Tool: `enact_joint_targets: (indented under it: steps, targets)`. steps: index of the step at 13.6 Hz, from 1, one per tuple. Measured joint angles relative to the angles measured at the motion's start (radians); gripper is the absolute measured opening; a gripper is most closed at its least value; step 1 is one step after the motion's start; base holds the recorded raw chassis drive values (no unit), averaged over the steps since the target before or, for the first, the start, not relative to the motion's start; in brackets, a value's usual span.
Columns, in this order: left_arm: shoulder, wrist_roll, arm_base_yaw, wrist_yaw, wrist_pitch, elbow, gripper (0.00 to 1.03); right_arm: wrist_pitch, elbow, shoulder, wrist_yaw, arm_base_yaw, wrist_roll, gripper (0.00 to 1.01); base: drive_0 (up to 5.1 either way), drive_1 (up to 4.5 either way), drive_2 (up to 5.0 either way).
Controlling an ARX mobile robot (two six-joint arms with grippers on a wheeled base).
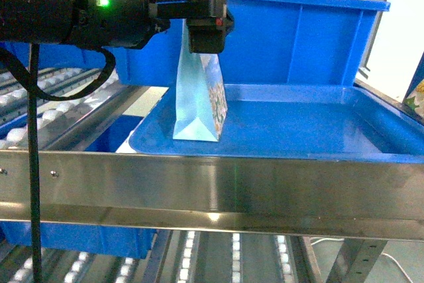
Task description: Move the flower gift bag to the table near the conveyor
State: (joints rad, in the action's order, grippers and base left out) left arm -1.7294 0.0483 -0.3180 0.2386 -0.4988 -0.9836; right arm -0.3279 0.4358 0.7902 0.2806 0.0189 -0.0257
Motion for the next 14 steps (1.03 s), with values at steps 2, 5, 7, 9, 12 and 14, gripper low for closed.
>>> enact_joint_targets:
  steps: [2,5,7,9,12,14]
  targets:
    - [-0.014,0.000,0.034,0.027,-0.001,-0.002,0.94,0.000,0.000,0.000,0.000,0.000,0.000,0.03,0.0,0.00,0.0]
    - [-0.020,0.003,0.049,0.069,-0.005,-0.018,0.56,0.000,0.000,0.000,0.000,0.000,0.000,0.03,0.0,0.00,0.0]
    - [-0.038,0.003,0.047,0.080,0.005,-0.027,0.32,0.000,0.000,0.000,0.000,0.000,0.000,0.03,0.0,0.00,0.0]
    - [-0.051,0.002,0.049,0.059,0.007,-0.039,0.02,0.000,0.000,0.000,0.000,0.000,0.000,0.03,0.0,0.00,0.0]
    - [-0.061,-0.024,0.037,0.009,-0.013,-0.043,0.02,0.000,0.000,0.000,0.000,0.000,0.000,0.03,0.0,0.00,0.0]
    - [-0.065,-0.057,0.027,-0.052,-0.070,-0.043,0.02,0.000,0.000,0.000,0.000,0.000,0.000,0.03,0.0,0.00,0.0]
